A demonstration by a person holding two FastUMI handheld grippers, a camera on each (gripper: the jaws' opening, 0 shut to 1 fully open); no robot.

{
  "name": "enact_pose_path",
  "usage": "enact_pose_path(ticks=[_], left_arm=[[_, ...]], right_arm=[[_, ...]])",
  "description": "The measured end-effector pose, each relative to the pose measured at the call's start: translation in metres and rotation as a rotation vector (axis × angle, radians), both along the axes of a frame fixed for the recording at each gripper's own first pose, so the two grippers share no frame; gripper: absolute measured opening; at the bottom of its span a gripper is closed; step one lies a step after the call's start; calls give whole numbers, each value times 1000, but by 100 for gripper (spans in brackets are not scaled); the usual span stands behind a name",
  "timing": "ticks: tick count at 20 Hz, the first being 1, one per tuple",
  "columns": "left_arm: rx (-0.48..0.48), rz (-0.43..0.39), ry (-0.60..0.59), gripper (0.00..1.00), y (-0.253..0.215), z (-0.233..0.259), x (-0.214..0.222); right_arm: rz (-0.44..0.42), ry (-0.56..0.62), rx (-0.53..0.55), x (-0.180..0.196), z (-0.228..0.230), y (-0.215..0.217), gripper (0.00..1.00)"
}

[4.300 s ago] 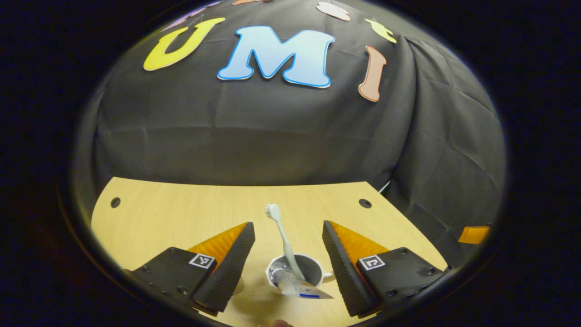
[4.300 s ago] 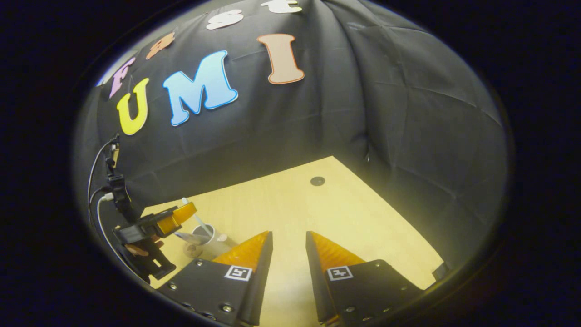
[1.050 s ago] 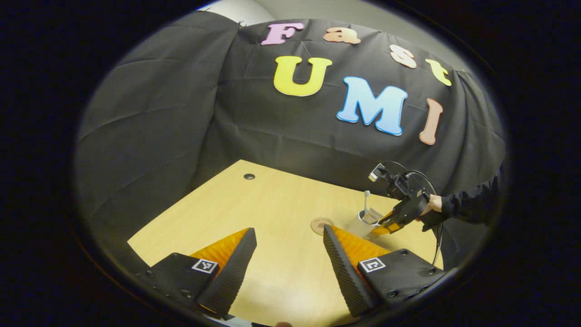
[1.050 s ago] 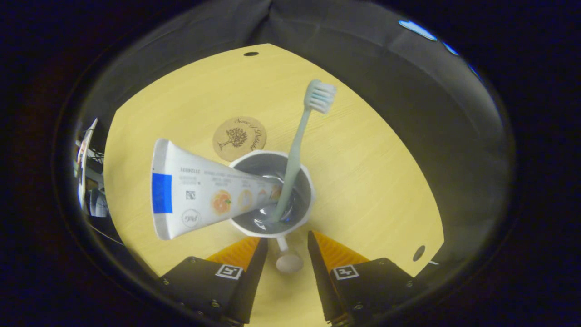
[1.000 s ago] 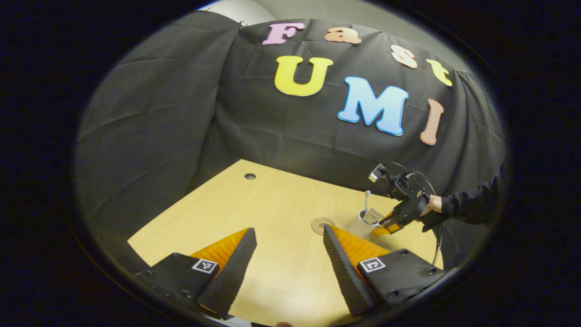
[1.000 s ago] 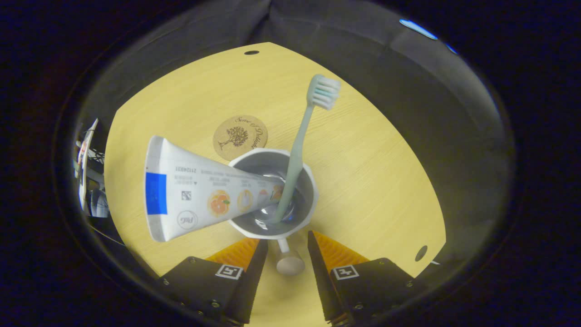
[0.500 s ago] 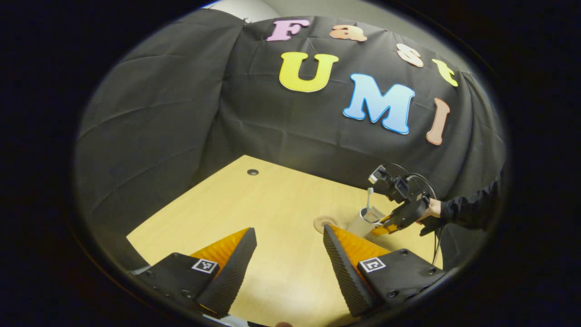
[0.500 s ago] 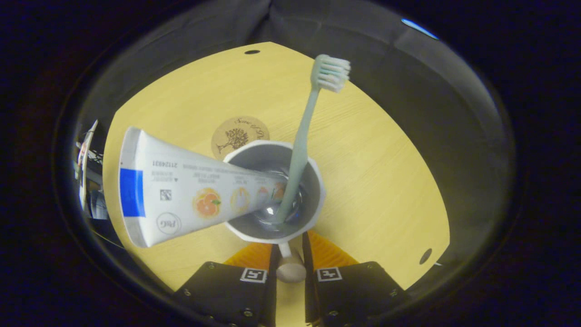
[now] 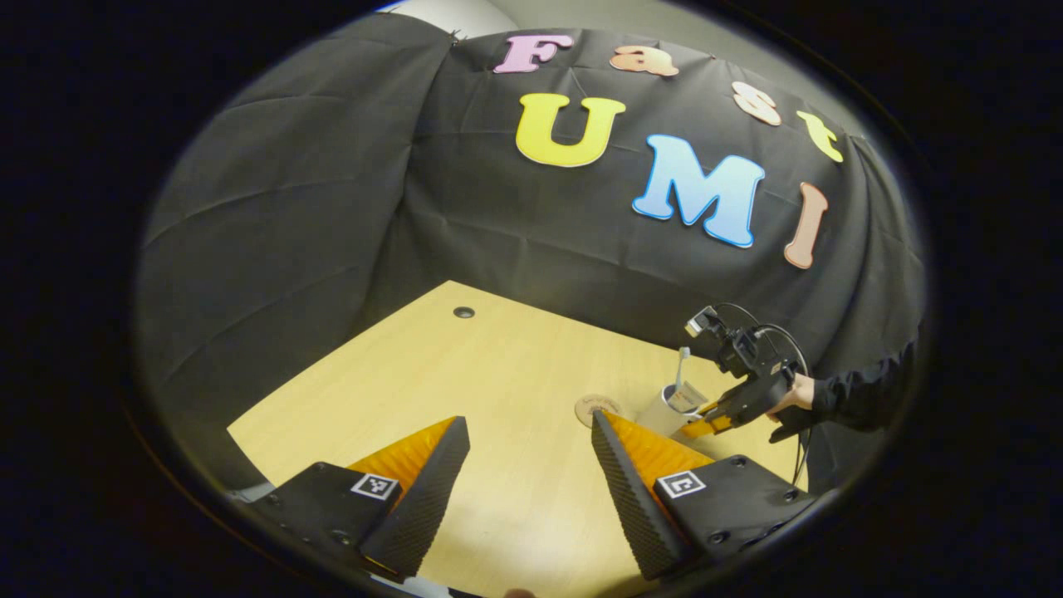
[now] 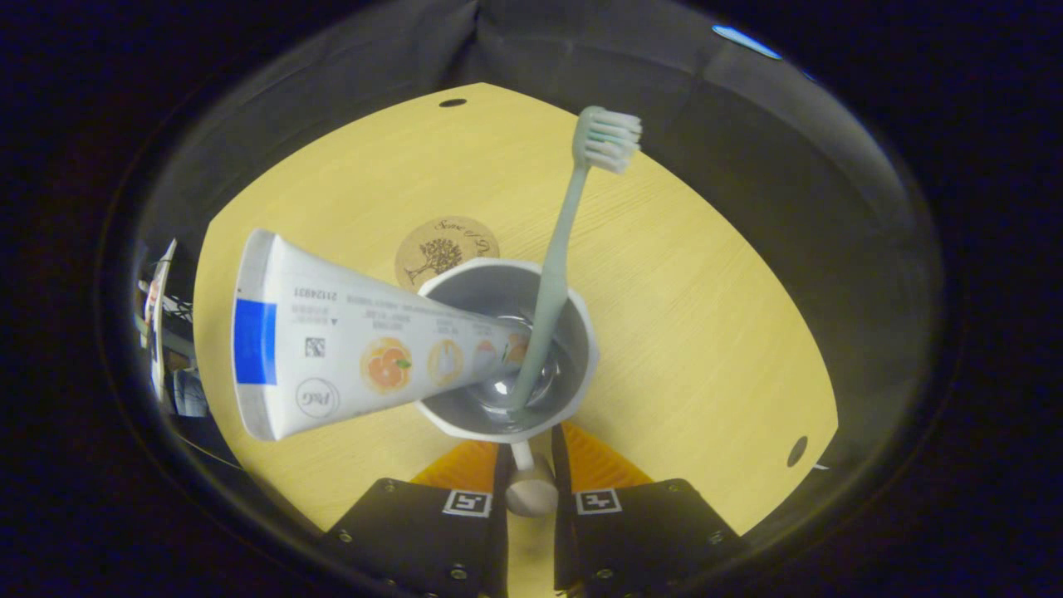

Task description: Put the toothbrush and toothpaste on the desktop into the cup, then pick up the cup and place it on the coaster on the desktop.

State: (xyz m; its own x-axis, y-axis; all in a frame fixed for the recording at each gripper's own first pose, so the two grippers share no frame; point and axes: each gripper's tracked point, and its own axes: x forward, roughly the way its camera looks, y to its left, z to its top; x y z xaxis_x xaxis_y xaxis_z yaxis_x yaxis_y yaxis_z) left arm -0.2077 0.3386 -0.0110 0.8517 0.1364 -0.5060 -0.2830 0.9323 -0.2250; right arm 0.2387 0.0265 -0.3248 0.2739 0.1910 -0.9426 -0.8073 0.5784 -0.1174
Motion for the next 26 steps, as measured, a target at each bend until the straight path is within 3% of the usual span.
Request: enact_pose_path(ticks=[6, 15, 20, 26], left_arm=[[1, -6, 0, 97, -2, -2, -12], [12, -11, 3, 97, 2, 1, -23], [12, 6, 4, 97, 13, 3, -34], [16, 38, 5, 97, 31, 5, -47]], right_arm=[[-52, -15, 68, -1, 11, 15, 22], [-103, -12, 165, 2, 23, 76, 22], [-76, -24, 167, 4, 28, 81, 22], [-111, -15, 104, 2, 31, 75, 22]])
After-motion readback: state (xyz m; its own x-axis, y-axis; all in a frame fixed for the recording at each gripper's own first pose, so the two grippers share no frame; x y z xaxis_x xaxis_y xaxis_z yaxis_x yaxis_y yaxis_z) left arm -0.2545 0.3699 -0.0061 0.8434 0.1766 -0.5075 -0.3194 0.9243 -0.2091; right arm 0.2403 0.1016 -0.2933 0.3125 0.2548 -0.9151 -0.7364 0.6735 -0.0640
